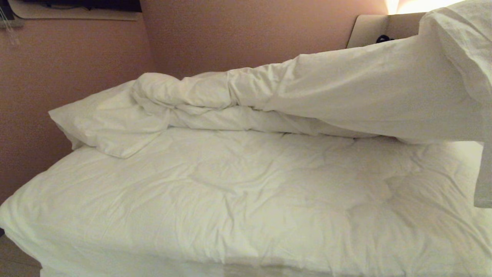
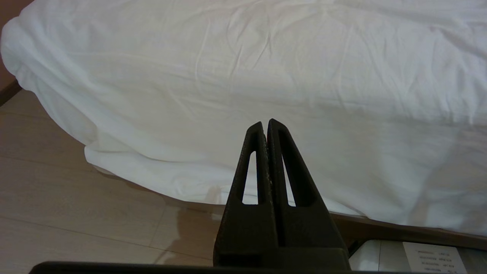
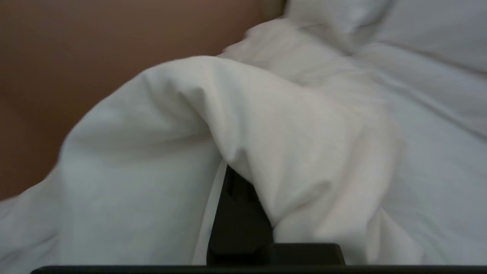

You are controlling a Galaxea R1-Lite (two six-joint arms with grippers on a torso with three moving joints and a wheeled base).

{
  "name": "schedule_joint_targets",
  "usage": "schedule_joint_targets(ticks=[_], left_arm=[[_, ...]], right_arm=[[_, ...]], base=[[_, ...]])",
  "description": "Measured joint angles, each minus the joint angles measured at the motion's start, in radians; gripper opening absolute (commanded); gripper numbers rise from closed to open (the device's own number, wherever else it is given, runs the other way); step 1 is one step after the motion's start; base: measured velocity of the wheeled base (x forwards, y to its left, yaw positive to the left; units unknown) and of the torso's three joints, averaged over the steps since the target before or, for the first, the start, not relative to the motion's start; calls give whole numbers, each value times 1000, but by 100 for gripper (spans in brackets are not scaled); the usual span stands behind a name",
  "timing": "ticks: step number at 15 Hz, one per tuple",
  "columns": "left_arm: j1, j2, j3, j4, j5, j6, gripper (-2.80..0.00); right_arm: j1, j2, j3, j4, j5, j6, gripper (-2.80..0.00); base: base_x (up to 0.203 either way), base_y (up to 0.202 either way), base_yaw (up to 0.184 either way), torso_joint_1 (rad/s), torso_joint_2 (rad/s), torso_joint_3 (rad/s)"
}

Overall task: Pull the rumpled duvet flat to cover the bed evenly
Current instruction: Flatten the corners of the folded blanket

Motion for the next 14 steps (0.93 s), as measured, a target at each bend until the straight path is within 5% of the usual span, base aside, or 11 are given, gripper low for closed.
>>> schedule_joint_targets(ticks=[14], left_arm=[[0, 0, 0, 0, 1, 0, -280]], right_arm=[[-515, -45, 46, -4, 7, 100, -280]], base=[[0, 0, 0, 0, 0, 0]])
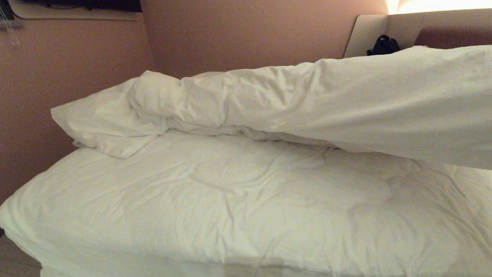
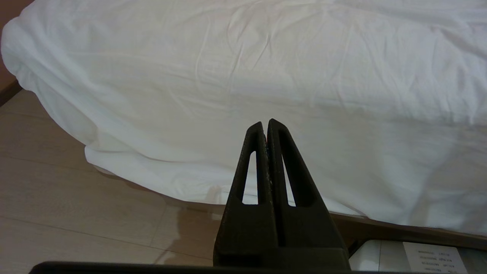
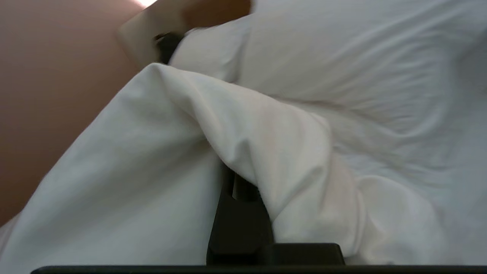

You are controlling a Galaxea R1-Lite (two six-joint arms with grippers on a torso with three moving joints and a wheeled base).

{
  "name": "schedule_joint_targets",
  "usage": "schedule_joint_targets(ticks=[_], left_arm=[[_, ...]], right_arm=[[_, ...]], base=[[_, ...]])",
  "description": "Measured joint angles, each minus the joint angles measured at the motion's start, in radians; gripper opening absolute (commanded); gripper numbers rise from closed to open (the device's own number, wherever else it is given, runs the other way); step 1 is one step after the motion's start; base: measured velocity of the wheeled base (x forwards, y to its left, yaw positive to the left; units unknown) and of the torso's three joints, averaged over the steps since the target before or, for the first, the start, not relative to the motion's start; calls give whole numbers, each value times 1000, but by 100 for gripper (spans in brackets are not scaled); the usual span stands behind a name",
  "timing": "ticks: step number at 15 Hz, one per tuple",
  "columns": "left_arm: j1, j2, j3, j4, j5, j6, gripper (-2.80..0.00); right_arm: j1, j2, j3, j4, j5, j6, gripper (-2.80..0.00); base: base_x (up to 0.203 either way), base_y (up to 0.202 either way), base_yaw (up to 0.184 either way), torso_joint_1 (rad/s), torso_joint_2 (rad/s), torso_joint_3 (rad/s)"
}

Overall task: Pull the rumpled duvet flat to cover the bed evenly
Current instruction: Flatten the corners of the folded blanket

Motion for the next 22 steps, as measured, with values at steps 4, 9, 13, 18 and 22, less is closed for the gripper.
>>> schedule_joint_targets(ticks=[4, 9, 13, 18, 22], left_arm=[[0, 0, 0, 0, 0, 0, -280], [0, 0, 0, 0, 0, 0, -280], [0, 0, 0, 0, 0, 0, -280], [0, 0, 0, 0, -1, 0, -280], [0, 0, 0, 0, 0, 0, -280]], right_arm=[[-128, 52, -6, -32, 3, 14, -280], [-173, 142, -14, -91, 4, 12, -280], [-253, 217, -77, -99, 9, 11, -280], [-324, 277, -125, -102, 41, 12, -280], [-330, 286, -127, -97, 73, 10, -280]], base=[[0, 0, 0, 0, 0, 0], [0, 0, 0, 0, 0, 0], [0, 0, 0, 0, 0, 0], [0, 0, 0, 0, 0, 0], [0, 0, 0, 0, 0, 0]])
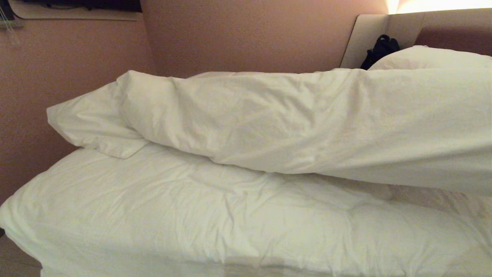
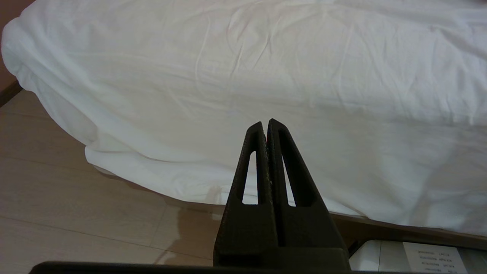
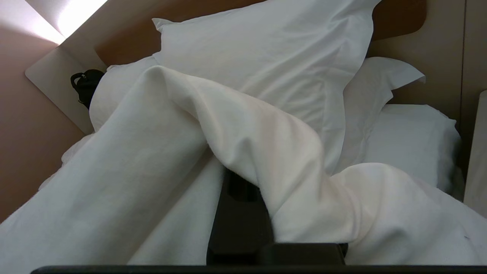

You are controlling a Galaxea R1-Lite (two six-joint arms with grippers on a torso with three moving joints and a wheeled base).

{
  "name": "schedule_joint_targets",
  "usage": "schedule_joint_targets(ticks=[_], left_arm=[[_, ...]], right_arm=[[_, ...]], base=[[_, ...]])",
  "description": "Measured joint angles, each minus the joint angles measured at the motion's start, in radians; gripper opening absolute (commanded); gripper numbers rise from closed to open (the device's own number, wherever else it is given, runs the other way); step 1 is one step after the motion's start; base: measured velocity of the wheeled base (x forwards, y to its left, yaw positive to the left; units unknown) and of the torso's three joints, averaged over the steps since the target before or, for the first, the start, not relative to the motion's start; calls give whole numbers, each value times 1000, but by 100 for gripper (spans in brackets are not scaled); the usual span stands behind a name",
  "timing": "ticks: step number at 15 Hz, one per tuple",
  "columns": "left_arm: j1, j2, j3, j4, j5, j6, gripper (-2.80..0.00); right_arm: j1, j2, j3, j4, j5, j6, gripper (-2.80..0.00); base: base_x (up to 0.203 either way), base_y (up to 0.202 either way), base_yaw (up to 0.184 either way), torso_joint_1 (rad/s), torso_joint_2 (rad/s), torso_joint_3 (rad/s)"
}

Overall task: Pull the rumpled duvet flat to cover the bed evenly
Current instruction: Flatten the corners of the folded blanket

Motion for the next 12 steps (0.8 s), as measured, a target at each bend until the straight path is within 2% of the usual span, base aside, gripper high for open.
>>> schedule_joint_targets(ticks=[7, 12], left_arm=[[0, 0, 0, 0, 0, 0, -280], [0, 0, 0, 0, 0, 0, -280]], right_arm=[[0, -6, 28, -1, 12, -6, -280], [2, -42, 68, 73, 95, -20, -280]], base=[[0, 0, 0, 0, 0, 0], [0, 0, 0, 0, 0, 0]])
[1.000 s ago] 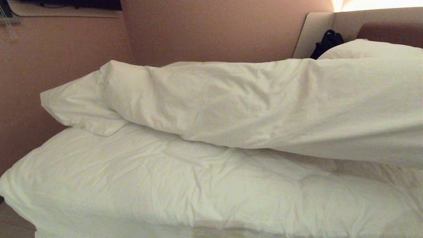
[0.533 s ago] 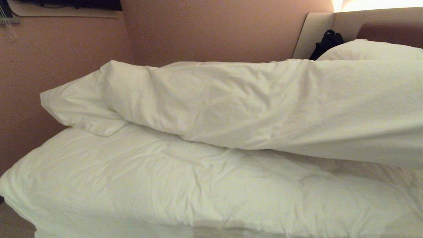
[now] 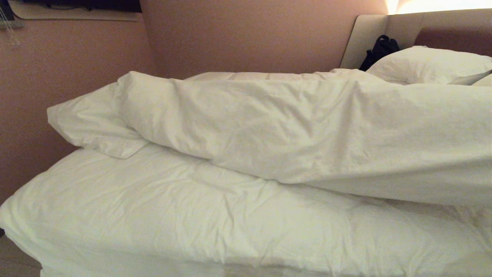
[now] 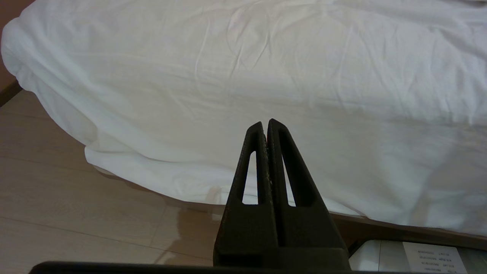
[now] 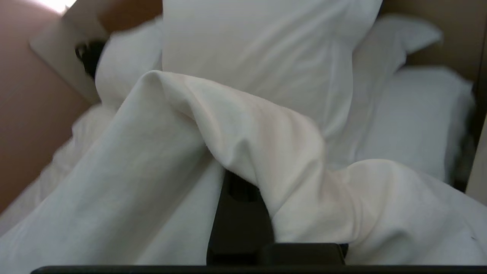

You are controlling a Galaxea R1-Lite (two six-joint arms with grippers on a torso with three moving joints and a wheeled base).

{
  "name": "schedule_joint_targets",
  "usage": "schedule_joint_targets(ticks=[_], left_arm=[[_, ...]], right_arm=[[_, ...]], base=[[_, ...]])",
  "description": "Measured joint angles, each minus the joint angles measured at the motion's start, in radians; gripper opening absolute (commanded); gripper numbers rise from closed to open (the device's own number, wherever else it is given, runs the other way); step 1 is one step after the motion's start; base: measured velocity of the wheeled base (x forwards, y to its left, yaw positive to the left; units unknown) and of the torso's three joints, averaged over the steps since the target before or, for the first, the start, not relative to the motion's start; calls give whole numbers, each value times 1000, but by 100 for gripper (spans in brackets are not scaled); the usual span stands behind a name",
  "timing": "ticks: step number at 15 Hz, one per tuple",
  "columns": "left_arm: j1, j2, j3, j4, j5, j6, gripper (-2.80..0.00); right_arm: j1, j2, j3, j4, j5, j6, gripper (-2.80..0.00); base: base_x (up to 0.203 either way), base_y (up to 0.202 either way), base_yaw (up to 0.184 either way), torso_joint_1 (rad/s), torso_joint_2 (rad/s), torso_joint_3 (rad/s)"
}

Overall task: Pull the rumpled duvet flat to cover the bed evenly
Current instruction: Flatten the corners of the folded blanket

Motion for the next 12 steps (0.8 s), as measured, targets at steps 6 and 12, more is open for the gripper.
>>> schedule_joint_targets(ticks=[6, 12], left_arm=[[0, 0, 0, 0, 0, 0, -280], [0, 0, 0, 0, 0, 0, -280]], right_arm=[[2, -12, 112, 224, 38, -140, -280], [2, 5, 138, 452, 48, -337, 0]], base=[[0, 0, 0, 0, 0, 0], [0, 0, 0, 0, 0, 0]])
